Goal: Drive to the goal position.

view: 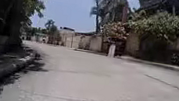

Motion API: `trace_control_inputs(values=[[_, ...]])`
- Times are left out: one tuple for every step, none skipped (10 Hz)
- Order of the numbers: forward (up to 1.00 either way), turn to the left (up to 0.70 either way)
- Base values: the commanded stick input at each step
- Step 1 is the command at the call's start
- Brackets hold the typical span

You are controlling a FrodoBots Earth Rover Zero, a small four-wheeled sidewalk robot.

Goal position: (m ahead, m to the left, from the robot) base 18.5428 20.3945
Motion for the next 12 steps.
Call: trace_control_inputs(values=[[1.00,0.00],[1.00,0.00],[1.00,0.00],[1.00,0.00],[1.00,0.00],[1.00,0.00],[1.00,0.00],[1.00,0.00],[1.00,0.00],[1.00,0.00],[1.00,0.00],[1.00,0.00]])
